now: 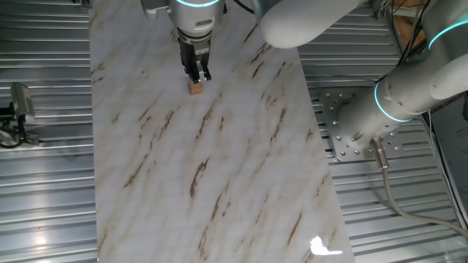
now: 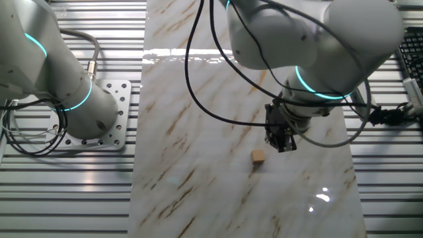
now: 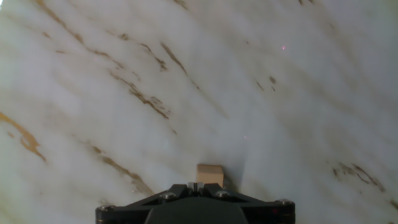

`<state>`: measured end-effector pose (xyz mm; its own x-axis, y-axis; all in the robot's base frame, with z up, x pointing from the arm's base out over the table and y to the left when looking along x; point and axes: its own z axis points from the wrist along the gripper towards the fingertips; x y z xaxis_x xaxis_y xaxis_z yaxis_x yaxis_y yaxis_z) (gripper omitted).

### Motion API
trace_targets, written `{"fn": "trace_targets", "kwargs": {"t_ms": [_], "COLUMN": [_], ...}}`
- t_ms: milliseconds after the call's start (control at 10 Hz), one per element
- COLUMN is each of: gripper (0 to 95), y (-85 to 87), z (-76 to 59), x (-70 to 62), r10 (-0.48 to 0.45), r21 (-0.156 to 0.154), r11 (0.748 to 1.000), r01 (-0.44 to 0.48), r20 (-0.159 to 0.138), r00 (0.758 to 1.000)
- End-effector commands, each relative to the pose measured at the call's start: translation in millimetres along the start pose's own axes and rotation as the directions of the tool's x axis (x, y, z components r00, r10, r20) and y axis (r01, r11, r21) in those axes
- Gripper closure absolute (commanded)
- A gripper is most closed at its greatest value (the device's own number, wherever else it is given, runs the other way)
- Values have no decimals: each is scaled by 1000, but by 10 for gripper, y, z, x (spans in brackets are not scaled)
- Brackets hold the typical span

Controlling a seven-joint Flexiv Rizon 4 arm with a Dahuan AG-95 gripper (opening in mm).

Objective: Pick up the small block on the left and move it to the right

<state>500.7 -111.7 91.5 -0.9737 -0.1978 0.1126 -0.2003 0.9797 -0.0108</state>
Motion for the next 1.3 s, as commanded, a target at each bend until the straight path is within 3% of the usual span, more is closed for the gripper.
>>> {"fn": "trace_targets", "kwargs": {"t_ms": [100, 1300], "gripper": [950, 950], "y": [-16, -37], "z": [39, 318], "x": [-17, -22], "r10": [-1, 6], "r21": [0, 1], "r11": [1000, 1000], "r01": [1, -6], "r20": [2, 19], "r00": [1000, 1000]}}
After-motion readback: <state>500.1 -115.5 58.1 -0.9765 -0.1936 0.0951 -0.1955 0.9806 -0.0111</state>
